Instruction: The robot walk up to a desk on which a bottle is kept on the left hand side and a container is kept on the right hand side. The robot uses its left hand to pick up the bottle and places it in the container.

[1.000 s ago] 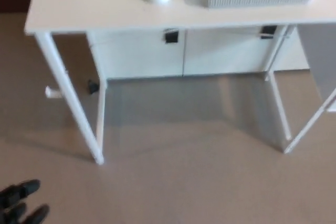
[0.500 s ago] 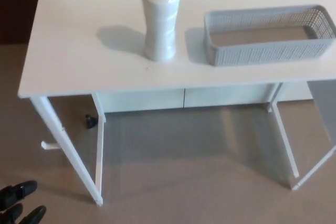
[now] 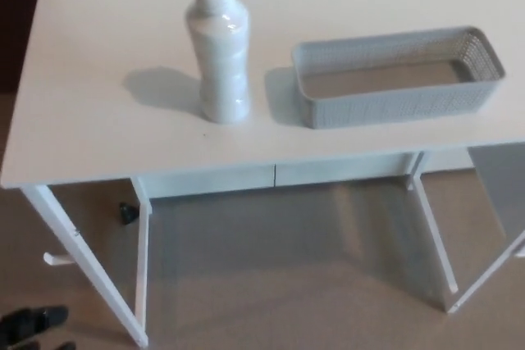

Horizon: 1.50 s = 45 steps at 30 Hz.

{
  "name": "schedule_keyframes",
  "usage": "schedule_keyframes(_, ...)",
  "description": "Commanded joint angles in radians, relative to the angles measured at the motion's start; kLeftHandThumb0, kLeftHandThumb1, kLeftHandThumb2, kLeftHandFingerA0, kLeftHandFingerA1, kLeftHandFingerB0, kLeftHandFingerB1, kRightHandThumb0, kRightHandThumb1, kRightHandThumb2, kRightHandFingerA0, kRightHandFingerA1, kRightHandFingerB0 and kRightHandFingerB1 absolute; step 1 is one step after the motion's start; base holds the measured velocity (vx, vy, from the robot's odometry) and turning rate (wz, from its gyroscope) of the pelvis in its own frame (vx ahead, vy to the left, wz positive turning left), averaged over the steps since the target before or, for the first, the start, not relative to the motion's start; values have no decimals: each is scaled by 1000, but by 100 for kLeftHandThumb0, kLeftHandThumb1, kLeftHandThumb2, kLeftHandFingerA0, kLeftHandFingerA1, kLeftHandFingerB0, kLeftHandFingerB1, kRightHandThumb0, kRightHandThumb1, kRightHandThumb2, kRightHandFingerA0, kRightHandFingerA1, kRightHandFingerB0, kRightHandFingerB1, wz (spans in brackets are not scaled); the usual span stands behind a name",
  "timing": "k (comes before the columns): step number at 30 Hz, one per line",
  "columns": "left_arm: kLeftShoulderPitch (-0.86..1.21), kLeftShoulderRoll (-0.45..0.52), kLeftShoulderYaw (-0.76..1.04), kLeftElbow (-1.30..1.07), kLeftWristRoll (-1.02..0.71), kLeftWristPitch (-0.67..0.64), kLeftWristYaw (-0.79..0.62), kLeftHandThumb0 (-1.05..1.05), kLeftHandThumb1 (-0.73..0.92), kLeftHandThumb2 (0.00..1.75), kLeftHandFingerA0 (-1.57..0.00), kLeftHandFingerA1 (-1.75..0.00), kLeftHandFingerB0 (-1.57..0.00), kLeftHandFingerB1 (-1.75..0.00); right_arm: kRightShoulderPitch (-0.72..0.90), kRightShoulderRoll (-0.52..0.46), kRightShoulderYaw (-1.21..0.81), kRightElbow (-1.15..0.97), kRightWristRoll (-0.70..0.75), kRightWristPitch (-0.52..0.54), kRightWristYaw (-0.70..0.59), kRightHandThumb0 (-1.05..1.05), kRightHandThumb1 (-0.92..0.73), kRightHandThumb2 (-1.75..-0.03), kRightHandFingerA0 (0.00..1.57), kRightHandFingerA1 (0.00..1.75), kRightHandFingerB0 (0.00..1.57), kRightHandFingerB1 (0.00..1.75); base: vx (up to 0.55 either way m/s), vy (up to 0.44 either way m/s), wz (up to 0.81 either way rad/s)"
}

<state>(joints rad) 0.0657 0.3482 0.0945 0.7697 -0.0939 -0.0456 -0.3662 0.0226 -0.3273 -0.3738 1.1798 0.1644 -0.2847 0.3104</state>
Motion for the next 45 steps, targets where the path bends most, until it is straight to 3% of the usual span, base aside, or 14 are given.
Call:
schedule_keyframes(1,139,69,-53,-7,80,99,-1,-49,67,60,-44,-51,-37,-39,142,-19,1,21,-4,-70,26,-70,-31,-74,90,57,72,52,151,-51,-7)
schedule_keyframes(2,153,78,-58,-2,88,89,8,-56,55,85,-42,-57,-34,-50,157,-18,5,20,-9,-80,25,-62,-41,-54,94,47,75,43,102,63,15)
schedule_keyframes(3,161,84,-59,6,93,84,16,-51,67,60,-50,-49,-44,-38,167,-15,7,21,-12,-84,24,-61,-41,-54,93,47,75,43,113,84,8)
schedule_keyframes(5,172,96,-66,24,106,62,32,-53,67,61,-53,-48,-46,-38,190,-7,8,16,-7,-96,30,-70,-30,-73,90,57,73,53,123,74,5)
schedule_keyframes(10,151,102,-96,69,138,76,73,-54,66,60,-55,-46,-52,-39,193,-11,10,44,-5,-97,40,-66,-41,-54,90,46,77,43,126,-1,5)
schedule_keyframes(13,140,99,-93,91,137,66,87,-55,65,60,-53,-48,-49,-39,181,-12,11,58,-5,-88,32,-71,-30,-72,87,56,73,51,86,-88,8)
schedule_keyframes(16,135,96,-94,104,143,60,100,-55,64,60,-52,-48,-49,-39,184,-9,10,56,-2,-102,37,-64,-41,-54,93,46,80,43,-34,-136,-22)
schedule_keyframes(17,132,95,-93,112,145,54,101,-55,64,60,-51,-48,-49,-39,188,-9,12,53,-3,-112,37,-69,-32,-74,89,57,72,53,39,-130,0)
schedule_keyframes(24,120,91,-84,121,144,49,113,-57,55,69,-48,-66,-50,-50,184,-10,27,72,-20,-112,20,-69,-42,-55,92,46,78,43,9,6,-3)
schedule_keyframes(25,124,90,-83,109,144,50,116,-50,64,59,-49,-67,-54,-53,185,-10,32,71,-24,-113,14,-72,-32,-75,89,56,72,52,3,158,-9)
schedule_keyframes(27,126,91,-85,103,148,44,118,-50,65,60,-46,-62,-51,-51,192,-9,36,63,-24,-117,11,-66,-42,-55,93,47,77,43,-5,193,-11)
schedule_keyframes(39,122,85,-69,138,139,35,123,-49,63,59,-46,-60,-47,-47,219,-4,41,50,-18,-119,20,-64,-42,-54,94,47,77,43,43,177,-6)
schedule_keyframes(40,119,84,-68,145,139,33,126,-48,62,58,-49,-63,-49,-47,222,-4,46,44,-24,-119,13,-69,-32,-75,90,58,70,53,0,0,0)
schedule_keyframes(45,114,82,-63,154,136,35,133,-49,63,59,-46,-56,-51,-46,220,-4,49,46,-26,-120,11,-71,-32,-75,91,57,73,53,9,-13,1)
